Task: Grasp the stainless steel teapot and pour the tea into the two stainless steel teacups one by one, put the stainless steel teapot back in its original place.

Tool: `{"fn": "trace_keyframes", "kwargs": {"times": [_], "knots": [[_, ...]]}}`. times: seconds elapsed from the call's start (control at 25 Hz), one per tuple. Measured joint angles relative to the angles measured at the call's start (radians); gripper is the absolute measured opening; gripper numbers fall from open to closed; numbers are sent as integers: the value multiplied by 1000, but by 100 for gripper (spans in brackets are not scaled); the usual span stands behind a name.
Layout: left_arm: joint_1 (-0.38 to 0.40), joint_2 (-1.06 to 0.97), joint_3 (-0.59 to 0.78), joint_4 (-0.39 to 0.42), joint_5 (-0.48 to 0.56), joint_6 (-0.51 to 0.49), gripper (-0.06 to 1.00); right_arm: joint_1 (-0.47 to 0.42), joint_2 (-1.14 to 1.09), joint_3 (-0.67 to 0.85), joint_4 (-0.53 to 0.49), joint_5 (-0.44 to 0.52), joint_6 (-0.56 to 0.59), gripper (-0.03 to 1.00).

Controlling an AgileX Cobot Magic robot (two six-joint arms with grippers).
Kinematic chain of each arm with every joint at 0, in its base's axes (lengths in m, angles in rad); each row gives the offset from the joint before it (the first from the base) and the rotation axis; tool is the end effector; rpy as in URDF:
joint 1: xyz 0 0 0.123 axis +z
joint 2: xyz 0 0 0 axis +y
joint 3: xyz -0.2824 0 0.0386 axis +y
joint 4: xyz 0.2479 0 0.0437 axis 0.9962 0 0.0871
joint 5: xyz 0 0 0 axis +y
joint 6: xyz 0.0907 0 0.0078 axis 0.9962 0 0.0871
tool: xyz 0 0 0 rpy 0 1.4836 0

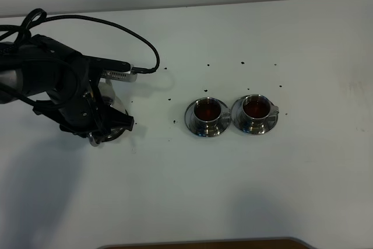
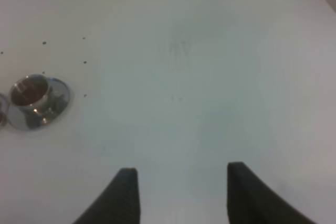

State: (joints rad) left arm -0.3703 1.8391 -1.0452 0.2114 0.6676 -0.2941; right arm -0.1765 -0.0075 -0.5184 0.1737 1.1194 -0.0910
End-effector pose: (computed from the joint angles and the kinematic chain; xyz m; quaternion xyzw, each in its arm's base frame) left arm 0.3170 -0.1104 0.1506 0.1137 0.9860 0.0373 0.1161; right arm -0.0087 0.0159 0.2785 0.0297 0.8579 0.0183 0.5126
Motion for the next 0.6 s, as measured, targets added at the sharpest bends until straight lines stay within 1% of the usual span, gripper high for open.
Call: {"fn": "trace_keyframes", "kwargs": {"times": [0.36,0.48,0.6], "knots": [[0,-69,0,-18,44,27,45,0,0,0,0,0,0,39],[0,-107,0,-30,103,43,45,0,0,0,0,0,0,39],[0,-153,0,-45,199,76,45,0,0,0,0,0,0,39]]}}
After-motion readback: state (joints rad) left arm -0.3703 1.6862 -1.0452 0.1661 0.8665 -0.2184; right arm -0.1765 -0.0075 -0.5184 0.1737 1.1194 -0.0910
